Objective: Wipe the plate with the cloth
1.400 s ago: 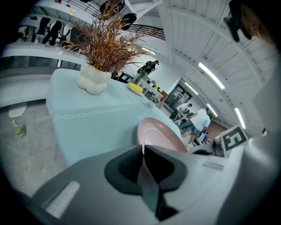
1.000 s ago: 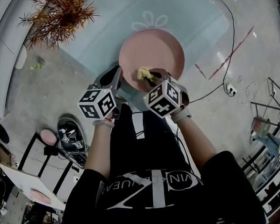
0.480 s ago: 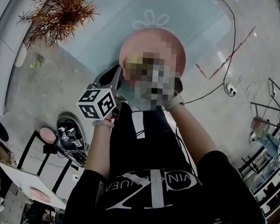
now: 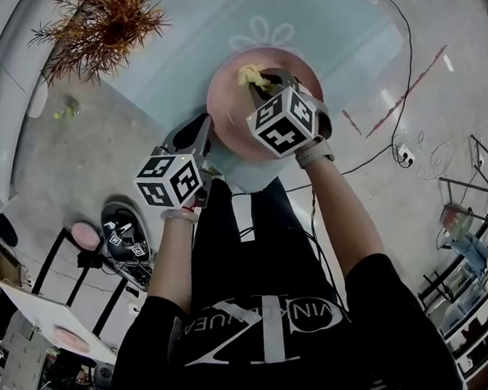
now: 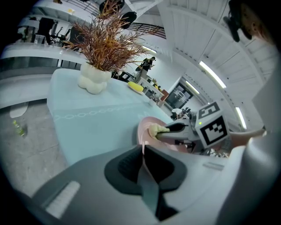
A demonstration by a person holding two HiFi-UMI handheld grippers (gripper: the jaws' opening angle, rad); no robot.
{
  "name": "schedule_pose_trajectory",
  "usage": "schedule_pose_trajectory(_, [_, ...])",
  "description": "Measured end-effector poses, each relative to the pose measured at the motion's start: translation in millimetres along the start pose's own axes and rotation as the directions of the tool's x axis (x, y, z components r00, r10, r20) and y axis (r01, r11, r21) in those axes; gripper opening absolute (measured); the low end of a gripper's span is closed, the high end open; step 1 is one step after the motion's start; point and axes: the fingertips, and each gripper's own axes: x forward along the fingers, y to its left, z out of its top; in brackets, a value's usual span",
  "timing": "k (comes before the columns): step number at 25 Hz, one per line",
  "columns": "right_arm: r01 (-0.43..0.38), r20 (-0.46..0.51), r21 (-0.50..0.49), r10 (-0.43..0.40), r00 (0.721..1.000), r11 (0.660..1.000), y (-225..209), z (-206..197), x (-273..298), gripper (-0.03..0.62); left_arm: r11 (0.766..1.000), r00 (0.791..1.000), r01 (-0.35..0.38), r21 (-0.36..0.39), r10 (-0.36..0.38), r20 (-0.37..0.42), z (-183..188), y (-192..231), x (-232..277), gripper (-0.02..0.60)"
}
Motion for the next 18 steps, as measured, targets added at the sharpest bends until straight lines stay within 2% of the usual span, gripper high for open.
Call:
schedule_pose_trajectory(10, [0.096,-0.073,0.022,-0.094,0.993,0.995,-22.1,-50.7,-25.9,0.075,1.000,1.000,-0.004,0.006,0.004,0.000,-0.9,-0.6,-0.4,0.000])
schedule_pose_trajectory(14, [0.095,-0.095,0.024,-0.092,0.991,0.995,-7.4,-68.8,-38.5,0.074,1.000,1.000,-0.006,0.006,0.006,0.000,-0.5,-0.8,-0.7,0.000])
schedule_pose_trajectory(18, [0.060,-0.102,0.036,-0.056,0.993,0.998,16.6,-80.2,-47.5,0.074,1.000,1.000,-0.005,0.007,0.005,0.000,-0.9,-1.4,-0.5,0.000])
